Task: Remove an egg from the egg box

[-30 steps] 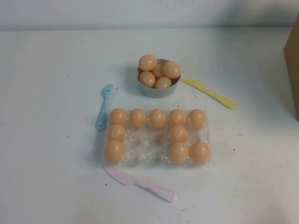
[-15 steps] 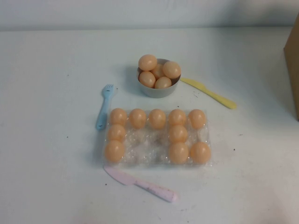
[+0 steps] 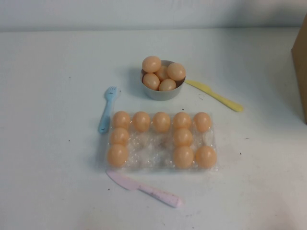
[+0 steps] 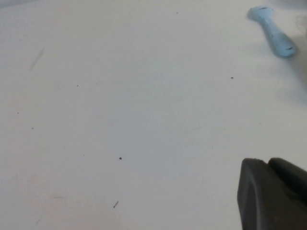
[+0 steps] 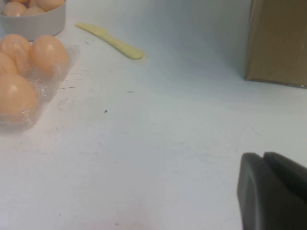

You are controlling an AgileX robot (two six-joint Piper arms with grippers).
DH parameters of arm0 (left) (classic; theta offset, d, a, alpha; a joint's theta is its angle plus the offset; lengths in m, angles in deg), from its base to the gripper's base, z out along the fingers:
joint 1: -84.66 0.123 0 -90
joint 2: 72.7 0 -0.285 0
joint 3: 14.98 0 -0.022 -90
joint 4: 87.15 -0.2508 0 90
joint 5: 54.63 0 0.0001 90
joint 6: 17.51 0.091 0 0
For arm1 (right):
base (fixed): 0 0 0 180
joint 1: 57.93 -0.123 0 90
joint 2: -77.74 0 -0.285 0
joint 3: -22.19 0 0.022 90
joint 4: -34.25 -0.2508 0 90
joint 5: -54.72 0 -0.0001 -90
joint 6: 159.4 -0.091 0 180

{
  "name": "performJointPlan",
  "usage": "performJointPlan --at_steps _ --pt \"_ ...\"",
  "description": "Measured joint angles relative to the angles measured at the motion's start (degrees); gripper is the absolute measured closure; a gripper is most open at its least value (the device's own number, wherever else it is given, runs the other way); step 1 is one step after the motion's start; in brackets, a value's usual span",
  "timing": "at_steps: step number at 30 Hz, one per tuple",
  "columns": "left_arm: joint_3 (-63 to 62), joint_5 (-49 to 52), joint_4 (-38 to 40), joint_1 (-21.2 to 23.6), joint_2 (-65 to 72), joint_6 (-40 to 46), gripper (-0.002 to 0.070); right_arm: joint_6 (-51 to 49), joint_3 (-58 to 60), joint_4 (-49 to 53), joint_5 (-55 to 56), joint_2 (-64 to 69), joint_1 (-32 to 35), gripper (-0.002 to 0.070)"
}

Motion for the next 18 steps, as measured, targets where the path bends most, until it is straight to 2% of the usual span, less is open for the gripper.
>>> performJointPlan --at_steps 3,6,14,18 --pt "0.0 -0.4 0.1 0.0 0.0 0.0 0.0678 0.0 0.0 0.0 0.0 0.0 0.0 0.0694" --pt "0.0 -2.8 4.0 0.0 0.0 -0.7 0.0678 0.0 0.0 0.0 0.0 0.0 0.0 0.0694" --pt "0.0 -12.6 29.7 0.0 0.0 -12.0 0.0678 0.0 0.0 0.0 0.0 0.0 0.0 0.0694" --pt "0.0 -14.7 34.6 0.0 0.0 -13.3 0.0678 0.0 0.0 0.0 0.0 0.0 0.0 0.0694"
